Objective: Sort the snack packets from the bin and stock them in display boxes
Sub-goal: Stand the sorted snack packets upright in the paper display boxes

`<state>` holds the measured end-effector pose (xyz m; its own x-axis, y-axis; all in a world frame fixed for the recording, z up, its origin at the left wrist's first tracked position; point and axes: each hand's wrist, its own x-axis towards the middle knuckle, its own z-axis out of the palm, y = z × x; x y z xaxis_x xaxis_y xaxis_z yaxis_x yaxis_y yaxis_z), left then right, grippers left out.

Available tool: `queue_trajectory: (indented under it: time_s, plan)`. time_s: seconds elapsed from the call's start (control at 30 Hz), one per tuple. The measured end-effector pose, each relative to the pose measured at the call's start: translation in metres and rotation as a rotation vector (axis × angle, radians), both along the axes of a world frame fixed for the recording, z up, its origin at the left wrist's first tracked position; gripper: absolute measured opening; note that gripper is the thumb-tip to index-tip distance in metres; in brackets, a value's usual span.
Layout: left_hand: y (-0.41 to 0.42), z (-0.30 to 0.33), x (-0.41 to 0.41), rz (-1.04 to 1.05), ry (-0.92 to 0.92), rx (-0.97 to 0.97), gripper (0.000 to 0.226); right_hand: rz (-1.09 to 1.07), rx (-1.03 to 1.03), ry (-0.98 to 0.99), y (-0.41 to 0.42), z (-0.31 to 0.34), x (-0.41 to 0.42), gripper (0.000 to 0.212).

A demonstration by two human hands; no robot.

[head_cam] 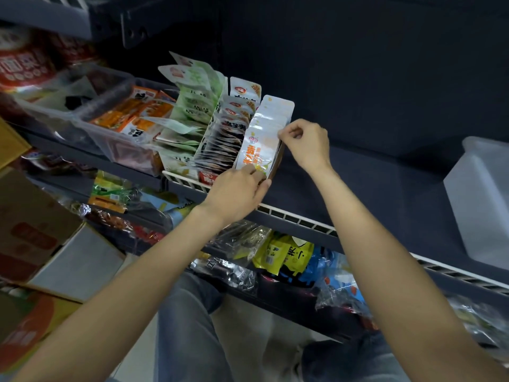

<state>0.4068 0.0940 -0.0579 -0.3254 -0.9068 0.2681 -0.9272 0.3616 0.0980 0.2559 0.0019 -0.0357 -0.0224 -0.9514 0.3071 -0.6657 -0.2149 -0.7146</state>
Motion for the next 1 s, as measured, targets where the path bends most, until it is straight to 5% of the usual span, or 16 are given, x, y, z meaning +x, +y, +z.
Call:
queue_trajectory:
  time_s: [0.23, 0.5, 0.67, 0.8, 1.0]
  plan:
    - [-0.002, -0.006, 0.002, -0.071, 0.065, -0.006, 0.058, -0.001, -0.03, 0.082, -0.004, 0.006, 0.01, 0.007]
    - [0.004, 0.0, 0.005, -0.05, 0.107, 0.035, 0.041, -0.018, -0.1, -0.015, 0.002, -0.001, 0.009, 0.008]
    - [0.012, 0.029, 0.026, -0.05, 0.173, -0.061, 0.03, -0.013, -0.179, -0.078, 0.011, 0.004, -0.003, 0.036]
    - [0.016, 0.046, 0.053, 0.03, 0.253, -0.195, 0.029, 0.062, 0.101, -0.239, 0.032, -0.003, 0.01, 0.069]
    - [0.012, 0.026, 0.079, 0.037, 0.138, -0.001, 0.047, 0.12, 0.225, -0.181, 0.037, -0.022, 0.049, 0.08]
